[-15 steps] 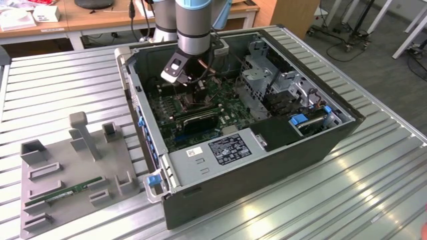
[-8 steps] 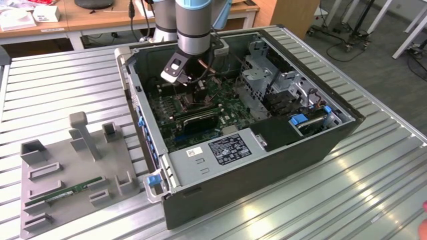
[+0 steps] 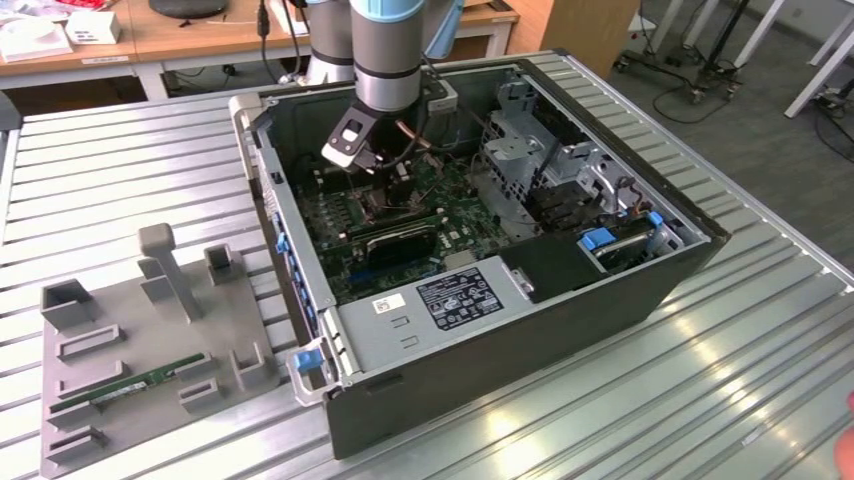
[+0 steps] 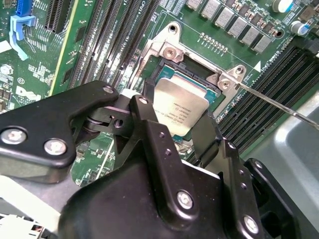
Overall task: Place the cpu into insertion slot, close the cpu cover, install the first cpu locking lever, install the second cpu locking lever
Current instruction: 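Place the cpu into insertion slot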
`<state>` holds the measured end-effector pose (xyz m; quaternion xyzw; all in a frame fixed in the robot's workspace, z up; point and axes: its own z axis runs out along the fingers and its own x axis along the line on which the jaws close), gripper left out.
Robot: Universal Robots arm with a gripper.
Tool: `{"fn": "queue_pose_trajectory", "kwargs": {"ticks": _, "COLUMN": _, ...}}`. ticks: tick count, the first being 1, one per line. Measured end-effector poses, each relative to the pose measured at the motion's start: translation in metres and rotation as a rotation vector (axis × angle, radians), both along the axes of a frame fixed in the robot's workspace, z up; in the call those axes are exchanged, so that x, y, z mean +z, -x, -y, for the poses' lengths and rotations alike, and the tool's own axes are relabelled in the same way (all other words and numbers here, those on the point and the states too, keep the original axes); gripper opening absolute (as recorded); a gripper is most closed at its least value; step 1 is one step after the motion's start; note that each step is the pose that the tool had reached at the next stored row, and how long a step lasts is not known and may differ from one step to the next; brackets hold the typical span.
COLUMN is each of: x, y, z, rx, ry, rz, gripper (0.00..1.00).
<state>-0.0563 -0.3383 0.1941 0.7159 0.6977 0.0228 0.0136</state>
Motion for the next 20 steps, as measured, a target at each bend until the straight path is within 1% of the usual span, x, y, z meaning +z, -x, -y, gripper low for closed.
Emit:
{"fn": "queue_pose_trajectory", "kwargs": {"ticks": 16, "x": -0.0011, "y": 0.0006, "z": 0.0000, "rx": 0.000, "ry": -0.0002, "rz": 0.0001, "gripper": 0.54}}
{"fn": "queue_pose_trajectory", "kwargs": {"ticks": 20, "x": -0.0017, "y": 0.0007, "z": 0.0001, "rx": 0.000, "ry": -0.0021, "rz": -0.0002, "gripper": 0.54}}
